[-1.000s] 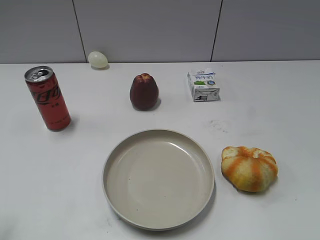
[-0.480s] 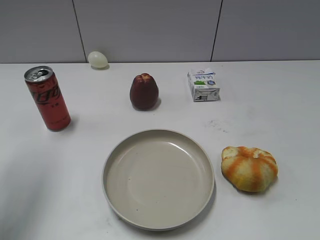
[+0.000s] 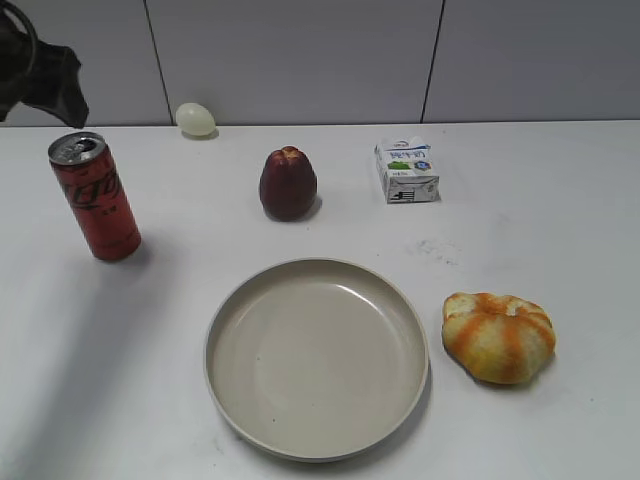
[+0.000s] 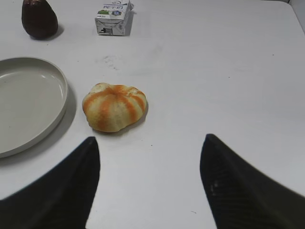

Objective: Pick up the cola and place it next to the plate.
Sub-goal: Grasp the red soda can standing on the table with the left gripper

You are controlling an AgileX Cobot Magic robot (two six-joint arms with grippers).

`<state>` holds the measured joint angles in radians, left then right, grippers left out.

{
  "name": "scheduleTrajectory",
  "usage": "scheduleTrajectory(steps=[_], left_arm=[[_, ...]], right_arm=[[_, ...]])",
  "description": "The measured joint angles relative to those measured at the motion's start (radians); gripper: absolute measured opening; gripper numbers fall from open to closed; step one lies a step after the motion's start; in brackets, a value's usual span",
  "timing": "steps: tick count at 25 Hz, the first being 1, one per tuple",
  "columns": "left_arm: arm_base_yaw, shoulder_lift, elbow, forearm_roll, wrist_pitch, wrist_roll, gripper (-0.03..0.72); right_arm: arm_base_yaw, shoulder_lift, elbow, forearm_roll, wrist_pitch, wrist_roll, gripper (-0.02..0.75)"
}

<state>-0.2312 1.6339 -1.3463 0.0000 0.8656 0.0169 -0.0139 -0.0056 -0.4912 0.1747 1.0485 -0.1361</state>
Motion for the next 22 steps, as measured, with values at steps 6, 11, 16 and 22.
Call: scheduleTrajectory(steps=[6, 11, 16, 22], left_arm=[[0.0, 0.088, -0.045, 0.0, -0.04, 0.024, 0.661], [-0.007, 0.144, -0.046, 0.006, -0.057, 0.023, 0.652], [-0.011, 0.187, -0.048, 0.0, -0.073, 0.026, 0.645], [-0.011, 0.21, -0.048, 0.0, -0.06, 0.026, 0.612]], right_arm=[[0.0, 0.0, 0.0, 0.0, 0.0, 0.0, 0.531], [0.0, 0.0, 0.0, 0.0, 0.0, 0.0, 0.531], [0.0, 0.0, 0.0, 0.0, 0.0, 0.0, 0.531], [0.0, 0.0, 0.0, 0.0, 0.0, 0.0, 0.531]])
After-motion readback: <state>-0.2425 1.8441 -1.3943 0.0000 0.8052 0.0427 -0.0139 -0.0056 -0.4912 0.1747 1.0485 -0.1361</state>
